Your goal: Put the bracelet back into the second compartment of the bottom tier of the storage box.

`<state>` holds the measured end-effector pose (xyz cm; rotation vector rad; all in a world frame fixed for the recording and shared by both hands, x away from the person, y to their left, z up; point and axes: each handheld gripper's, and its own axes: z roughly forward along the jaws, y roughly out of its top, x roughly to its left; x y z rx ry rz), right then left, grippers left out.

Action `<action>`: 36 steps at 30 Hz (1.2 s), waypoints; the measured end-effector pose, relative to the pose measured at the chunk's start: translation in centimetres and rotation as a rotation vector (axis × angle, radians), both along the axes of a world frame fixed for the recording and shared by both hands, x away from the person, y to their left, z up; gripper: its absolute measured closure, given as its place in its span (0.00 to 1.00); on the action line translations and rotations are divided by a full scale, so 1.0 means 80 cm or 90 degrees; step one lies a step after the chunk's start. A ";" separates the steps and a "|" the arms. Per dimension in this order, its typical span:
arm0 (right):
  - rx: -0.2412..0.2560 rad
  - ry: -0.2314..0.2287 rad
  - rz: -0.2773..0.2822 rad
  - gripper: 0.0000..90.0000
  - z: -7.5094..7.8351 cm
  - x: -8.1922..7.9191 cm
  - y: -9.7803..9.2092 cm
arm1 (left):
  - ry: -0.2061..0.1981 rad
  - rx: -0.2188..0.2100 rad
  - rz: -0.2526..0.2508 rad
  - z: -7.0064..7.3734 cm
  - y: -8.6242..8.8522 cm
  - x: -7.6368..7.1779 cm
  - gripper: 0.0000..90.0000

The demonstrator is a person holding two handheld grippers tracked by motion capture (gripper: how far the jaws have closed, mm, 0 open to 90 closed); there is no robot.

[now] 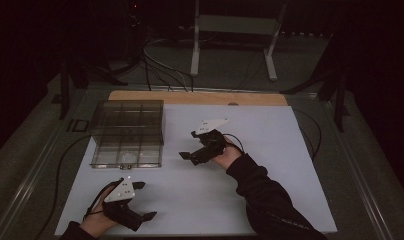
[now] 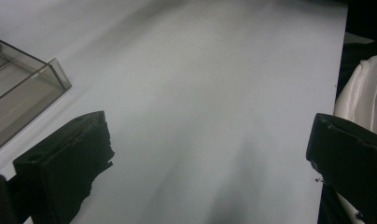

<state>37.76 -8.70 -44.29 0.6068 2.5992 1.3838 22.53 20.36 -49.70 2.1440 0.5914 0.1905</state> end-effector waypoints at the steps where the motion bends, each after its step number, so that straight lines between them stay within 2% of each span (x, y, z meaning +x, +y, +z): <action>1: -0.001 0.003 -0.003 0.13 -0.003 -0.001 -0.005 | 0.000 0.002 -0.001 0.000 0.000 0.000 0.00; 5: -0.005 0.005 -0.014 0.13 -0.013 -0.007 -0.023 | 0.001 0.005 -0.002 0.000 0.000 0.000 0.00; 15: 0.011 0.029 -0.053 0.13 -0.044 -0.029 -0.073 | 0.001 0.005 -0.002 0.000 0.000 0.000 0.00; 28: 0.007 0.044 -0.068 0.13 -0.068 -0.066 -0.118 | 0.001 0.005 -0.002 0.000 -0.001 0.000 0.00; 30: 0.011 0.040 -0.067 0.13 -0.069 -0.070 -0.124 | 0.001 0.007 -0.002 0.000 0.000 0.000 0.00; 32: 0.012 0.024 -0.063 0.13 -0.069 -0.076 -0.130 | 0.001 0.004 0.000 0.001 0.000 0.000 0.00; 36: -0.004 0.016 -0.067 0.13 -0.071 -0.086 -0.145 | 0.001 0.006 -0.002 0.000 0.000 0.000 0.00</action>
